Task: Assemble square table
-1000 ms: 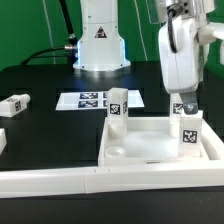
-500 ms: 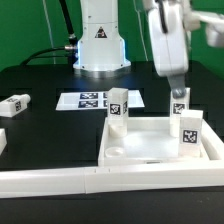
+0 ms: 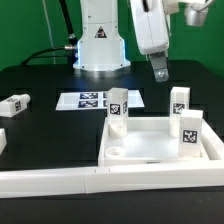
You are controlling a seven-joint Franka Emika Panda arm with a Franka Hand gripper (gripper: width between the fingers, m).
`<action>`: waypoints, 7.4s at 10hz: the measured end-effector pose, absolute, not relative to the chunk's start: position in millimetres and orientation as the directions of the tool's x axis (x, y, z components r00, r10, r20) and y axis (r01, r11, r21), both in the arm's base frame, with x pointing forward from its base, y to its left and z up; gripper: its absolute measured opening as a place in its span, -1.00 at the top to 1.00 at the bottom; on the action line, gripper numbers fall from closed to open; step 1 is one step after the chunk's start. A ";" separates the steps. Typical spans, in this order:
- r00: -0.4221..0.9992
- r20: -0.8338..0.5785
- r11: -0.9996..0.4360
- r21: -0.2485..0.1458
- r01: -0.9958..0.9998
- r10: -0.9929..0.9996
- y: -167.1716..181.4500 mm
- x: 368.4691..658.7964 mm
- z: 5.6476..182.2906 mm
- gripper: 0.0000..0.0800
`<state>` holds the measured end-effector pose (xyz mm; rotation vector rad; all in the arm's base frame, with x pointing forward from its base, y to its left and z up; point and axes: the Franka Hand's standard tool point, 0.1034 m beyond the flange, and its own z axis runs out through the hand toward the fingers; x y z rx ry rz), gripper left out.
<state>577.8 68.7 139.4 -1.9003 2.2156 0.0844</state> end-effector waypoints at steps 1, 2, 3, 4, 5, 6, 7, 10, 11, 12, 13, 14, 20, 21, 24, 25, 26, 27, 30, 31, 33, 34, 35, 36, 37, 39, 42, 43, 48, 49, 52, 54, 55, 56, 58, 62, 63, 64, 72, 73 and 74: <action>-0.060 -0.195 0.084 -0.115 -0.990 -0.979 68.6 577.6 138.7 -0.62; 0.015 -0.178 0.009 -0.136 -0.991 -0.984 67.8 577.5 137.6 -0.62; 0.116 -0.146 -0.091 -0.168 -0.982 -0.982 65.1 574.2 133.6 -0.62; 0.244 -0.122 -0.221 -0.180 -0.959 -0.962 54.7 563.1 131.1 -0.62; 0.373 -0.091 -0.351 -0.193 -0.916 -0.923 33.5 547.6 131.6 -0.62; 0.466 -0.067 -0.446 -0.200 -0.873 -0.882 11.2 534.0 133.0 -0.62; 0.562 -0.042 -0.543 -0.203 -0.815 -0.826 -10.5 523.6 133.2 -0.62; 0.731 0.021 -0.719 -0.203 -0.665 -0.682 -42.2 519.3 134.0 -0.62; 0.773 0.034 -0.762 -0.200 -0.616 -0.634 -42.4 519.1 133.7 -0.62; 0.817 0.049 -0.807 -0.197 -0.556 -0.575 -43.4 519.0 133.7 -0.62; 0.830 0.054 -0.821 -0.196 -0.536 -0.555 -43.3 519.0 133.6 -0.62; 0.830 0.053 -0.821 -0.196 -0.537 -0.556 -43.5 518.6 133.3 -0.62; 0.932 0.058 -0.930 -0.117 -0.349 -0.357 -148.7 448.6 100.3 -0.62; 0.921 0.049 -0.918 -0.121 -0.378 -0.386 -140.8 450.0 99.8 -0.62; 0.922 0.048 -0.918 -0.120 -0.377 -0.384 -141.2 449.5 99.1 -0.62; 0.923 0.047 -0.920 -0.118 -0.375 -0.382 -144.9 447.2 98.0 -0.62; 0.941 -0.003 -0.934 -0.116 -0.338 -0.340 -170.9 423.0 86.8 -0.62; 0.932 -0.041 -0.927 -0.091 -0.363 -0.361 -192.8 407.4 79.3 -0.62; 0.933 -0.045 -0.931 -0.057 -0.360 -0.358 -221.8 390.6 62.2 -0.62; 0.935 -0.044 -0.933 -0.058 -0.355 -0.353 -220.1 391.9 62.4 -0.62; 0.934 -0.046 -0.932 -0.057 -0.357 -0.355 -220.6 390.9 61.7 -0.62; 0.933 -0.049 -0.932 -0.056 -0.359 -0.356 -221.6 389.5 60.6 -0.62; 0.930 -0.081 -0.930 -0.050 -0.363 -0.359 -228.6 382.2 52.0 -0.62; 0.917 -0.156 -0.925 -0.040 -0.377 -0.367 -234.7 375.7 40.3 -0.62; 0.917 -0.163 -0.928 -0.019 -0.372 -0.364 -246.1 379.1 34.9 -0.62; 0.886 -0.280 -0.915 -0.055 -0.400 -0.370 -253.8 371.1 34.1 -0.62; 0.761 -0.534 -0.879 -0.065 -0.472 -0.369 -229.5 375.0 40.6 -0.62; 0.744 -0.567 -0.878 -0.074 -0.474 -0.354 -225.1 376.1 41.5 -0.62; 0.616 -0.728 -0.861 -0.069 -0.504 -0.302 -221.8 369.6 36.9 -0.62; 0.617 -0.730 -0.863 -0.074 -0.499 -0.295 -224.2 366.6 35.9 -0.62; 0.557 -0.765 -0.835 -0.047 -0.549 -0.323 -234.1 345.0 23.4 -0.62; 0.526 -0.783 -0.828 -0.026 -0.560 -0.331 -218.0 343.6 13.3 -0.62; 0.514 -0.791 -0.816 -0.033 -0.577 -0.332 -214.9 341.0 10.3 -0.62; 0.503 -0.797 -0.809 -0.032 -0.587 -0.333 -216.5 337.0 9.1 -0.62; 0.504 -0.797 -0.812 -0.030 -0.583 -0.333 -217.7 336.8 9.2 -0.30; 0.504 -0.797 -0.811 -0.030 -0.584 -0.333 -218.0 336.5 9.2 0.29; 0.504 -0.797 -0.811 -0.030 -0.584 -0.334 -218.0 336.5 9.2 0.29; 0.504 -0.797 -0.811 -0.030 -0.584 -0.334 -218.1 336.5 9.2 0.29; 0.508 -0.795 -0.813 -0.032 -0.582 -0.332 -217.3 338.7 10.9 0.28; 0.512 -0.797 -0.827 -0.028 -0.561 -0.320 -208.5 352.2 30.3 0.28; 0.536 -0.791 -0.842 -0.051 -0.537 -0.294 -198.9 367.2 53.4 0.28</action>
Offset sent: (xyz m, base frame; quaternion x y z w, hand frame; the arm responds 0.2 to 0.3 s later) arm -0.0361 -0.0290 -0.0056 0.0017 0.0169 -0.2622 0.9649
